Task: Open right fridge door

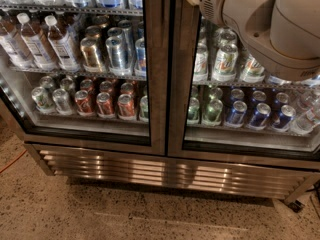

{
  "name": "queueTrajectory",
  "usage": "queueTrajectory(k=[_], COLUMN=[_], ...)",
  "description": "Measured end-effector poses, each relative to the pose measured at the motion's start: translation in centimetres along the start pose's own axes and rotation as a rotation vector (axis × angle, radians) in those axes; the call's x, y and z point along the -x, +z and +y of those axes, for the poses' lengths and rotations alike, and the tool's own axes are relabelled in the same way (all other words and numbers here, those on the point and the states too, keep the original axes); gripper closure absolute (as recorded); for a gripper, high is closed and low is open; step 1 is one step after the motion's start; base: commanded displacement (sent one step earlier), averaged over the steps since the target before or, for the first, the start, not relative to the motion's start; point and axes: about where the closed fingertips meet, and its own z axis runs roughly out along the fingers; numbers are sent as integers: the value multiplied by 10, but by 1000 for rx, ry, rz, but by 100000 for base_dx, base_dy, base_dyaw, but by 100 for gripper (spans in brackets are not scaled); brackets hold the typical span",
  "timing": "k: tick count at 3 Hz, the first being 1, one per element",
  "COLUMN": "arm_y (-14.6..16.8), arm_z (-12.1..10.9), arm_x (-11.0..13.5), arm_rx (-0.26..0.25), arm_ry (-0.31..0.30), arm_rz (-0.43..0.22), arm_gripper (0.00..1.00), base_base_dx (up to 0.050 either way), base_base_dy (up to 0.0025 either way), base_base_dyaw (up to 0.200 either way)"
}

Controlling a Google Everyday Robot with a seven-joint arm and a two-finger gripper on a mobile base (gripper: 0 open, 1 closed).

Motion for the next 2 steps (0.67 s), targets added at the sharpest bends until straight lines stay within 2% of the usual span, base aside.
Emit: queueTrajectory(k=[2], arm_y=[0], arm_z=[0], arm_x=[0], arm_rx=[3], arm_ry=[-1], arm_rz=[-1], arm_gripper=[100], base_base_dx=[0], base_base_dy=[0], base_base_dyaw=[0])
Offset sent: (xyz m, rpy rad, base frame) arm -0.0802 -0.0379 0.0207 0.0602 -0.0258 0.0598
